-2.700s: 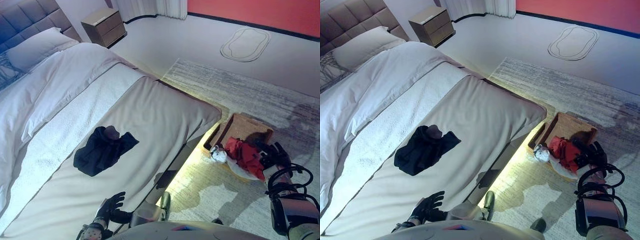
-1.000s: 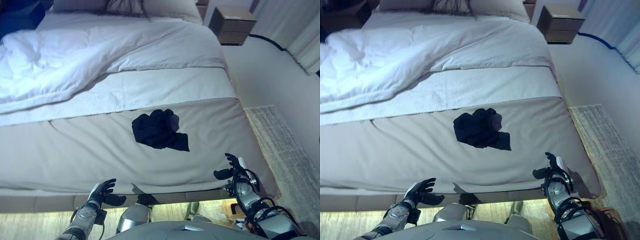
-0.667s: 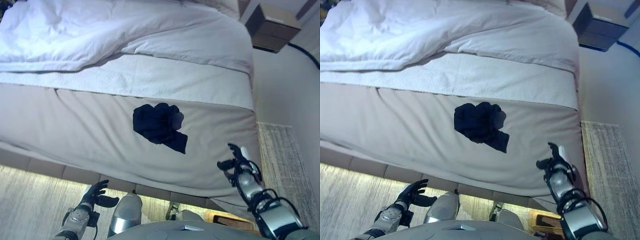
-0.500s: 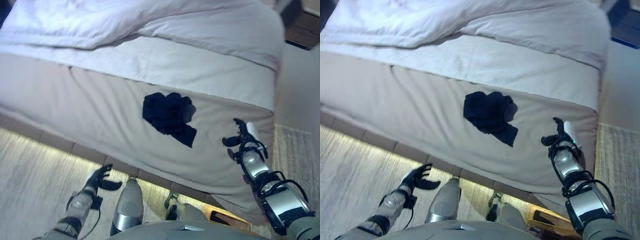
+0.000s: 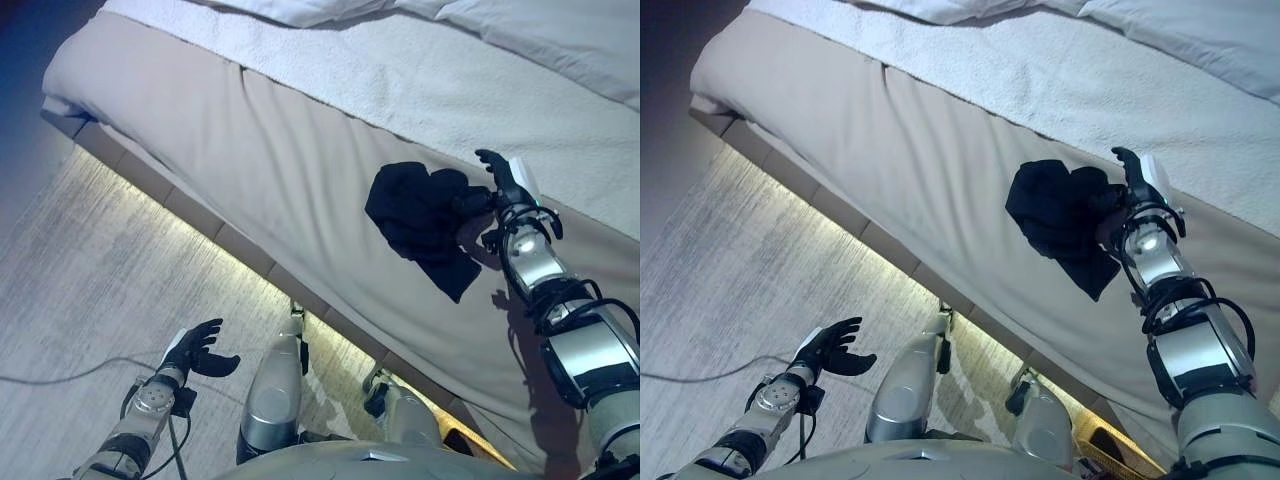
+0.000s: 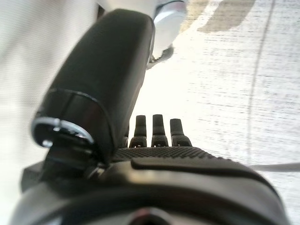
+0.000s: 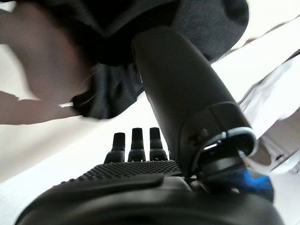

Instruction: Pick up the clothes from the bed and place them into the basket

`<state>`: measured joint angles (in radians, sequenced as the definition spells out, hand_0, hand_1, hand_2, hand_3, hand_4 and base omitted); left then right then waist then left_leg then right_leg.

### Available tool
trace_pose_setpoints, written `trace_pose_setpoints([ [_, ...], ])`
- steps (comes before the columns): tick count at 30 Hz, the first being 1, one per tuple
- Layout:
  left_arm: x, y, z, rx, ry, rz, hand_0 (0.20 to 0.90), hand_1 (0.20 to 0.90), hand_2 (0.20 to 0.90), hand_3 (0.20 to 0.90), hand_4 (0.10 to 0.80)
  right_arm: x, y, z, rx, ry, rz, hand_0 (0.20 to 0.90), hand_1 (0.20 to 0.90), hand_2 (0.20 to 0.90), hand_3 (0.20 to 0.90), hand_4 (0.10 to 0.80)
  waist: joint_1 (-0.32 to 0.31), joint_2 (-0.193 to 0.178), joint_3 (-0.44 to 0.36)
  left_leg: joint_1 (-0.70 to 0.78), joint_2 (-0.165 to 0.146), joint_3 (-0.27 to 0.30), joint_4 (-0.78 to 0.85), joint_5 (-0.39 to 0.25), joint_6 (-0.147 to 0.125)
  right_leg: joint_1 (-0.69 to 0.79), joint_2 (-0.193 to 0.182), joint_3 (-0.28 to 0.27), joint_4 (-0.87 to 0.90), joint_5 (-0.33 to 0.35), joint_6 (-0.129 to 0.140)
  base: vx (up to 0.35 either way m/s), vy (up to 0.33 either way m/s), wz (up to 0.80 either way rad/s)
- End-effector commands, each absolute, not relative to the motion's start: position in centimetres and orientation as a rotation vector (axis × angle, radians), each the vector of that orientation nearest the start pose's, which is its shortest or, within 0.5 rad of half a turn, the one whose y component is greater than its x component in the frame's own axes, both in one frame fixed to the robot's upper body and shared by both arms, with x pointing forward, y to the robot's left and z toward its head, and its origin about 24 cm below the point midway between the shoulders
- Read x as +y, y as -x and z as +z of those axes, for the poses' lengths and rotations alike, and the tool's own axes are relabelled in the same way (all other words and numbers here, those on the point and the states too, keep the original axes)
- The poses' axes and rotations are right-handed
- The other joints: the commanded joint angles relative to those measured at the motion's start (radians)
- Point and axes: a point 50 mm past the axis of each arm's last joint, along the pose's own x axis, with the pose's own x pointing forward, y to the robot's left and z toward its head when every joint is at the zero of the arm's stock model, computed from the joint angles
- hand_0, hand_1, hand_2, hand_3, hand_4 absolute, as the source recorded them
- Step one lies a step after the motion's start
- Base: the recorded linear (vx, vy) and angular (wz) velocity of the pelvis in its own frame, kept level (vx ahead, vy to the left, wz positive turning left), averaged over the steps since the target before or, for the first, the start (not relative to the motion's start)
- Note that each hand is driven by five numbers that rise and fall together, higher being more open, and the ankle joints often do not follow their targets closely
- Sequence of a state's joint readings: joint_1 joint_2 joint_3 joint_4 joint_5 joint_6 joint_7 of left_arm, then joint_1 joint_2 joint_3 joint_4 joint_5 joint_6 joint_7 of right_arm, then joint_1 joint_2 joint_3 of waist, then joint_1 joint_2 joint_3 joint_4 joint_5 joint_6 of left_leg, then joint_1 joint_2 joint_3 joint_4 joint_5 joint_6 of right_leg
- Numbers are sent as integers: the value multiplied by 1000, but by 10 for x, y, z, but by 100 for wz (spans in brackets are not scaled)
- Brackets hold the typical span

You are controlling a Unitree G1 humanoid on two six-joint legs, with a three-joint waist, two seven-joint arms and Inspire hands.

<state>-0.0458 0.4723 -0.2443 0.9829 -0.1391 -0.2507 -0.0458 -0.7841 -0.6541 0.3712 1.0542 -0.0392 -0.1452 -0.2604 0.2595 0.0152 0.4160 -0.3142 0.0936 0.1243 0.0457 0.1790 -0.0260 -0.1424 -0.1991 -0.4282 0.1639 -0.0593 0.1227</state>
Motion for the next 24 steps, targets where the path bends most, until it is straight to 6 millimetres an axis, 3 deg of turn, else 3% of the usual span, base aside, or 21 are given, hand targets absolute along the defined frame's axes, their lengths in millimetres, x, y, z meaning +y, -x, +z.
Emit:
trace_pose_setpoints([
  [1,281,-170,-94,663,-376,-14,900,900,900,900,800,-329,-366,176,-47,952,-454,900,900,900,900,800,5,28,-27,-51,42,-69,87,-129,-77,-236,-3,49,168,9,-47,-15,-13,4],
  [9,287,-179,-87,623,-327,50,900,900,900,900,800,-321,-383,199,24,743,-402,900,900,900,900,800,32,69,29,-260,29,-110,178,-111,-63,-439,-38,66,318,-18,-61,-60,-31,-1],
  [14,289,-175,-88,626,-324,56,900,900,900,900,800,-289,-392,187,-34,636,-164,900,900,900,900,800,37,84,40,-282,32,-120,178,-100,-63,-461,-36,69,350,-40,-71,-20,-2,0],
  [20,286,-175,-87,614,-328,45,900,900,900,900,800,-254,-395,165,-69,693,-16,900,900,900,900,800,41,83,39,-260,40,-123,183,-100,-71,-430,-35,59,345,-49,-75,6,0,4],
  [24,281,-174,-87,605,-331,14,900,900,900,900,800,-247,-395,153,-21,760,18,900,900,900,900,800,48,83,32,-233,45,-115,175,-95,-79,-384,-29,49,319,-48,-72,33,21,-2],
])
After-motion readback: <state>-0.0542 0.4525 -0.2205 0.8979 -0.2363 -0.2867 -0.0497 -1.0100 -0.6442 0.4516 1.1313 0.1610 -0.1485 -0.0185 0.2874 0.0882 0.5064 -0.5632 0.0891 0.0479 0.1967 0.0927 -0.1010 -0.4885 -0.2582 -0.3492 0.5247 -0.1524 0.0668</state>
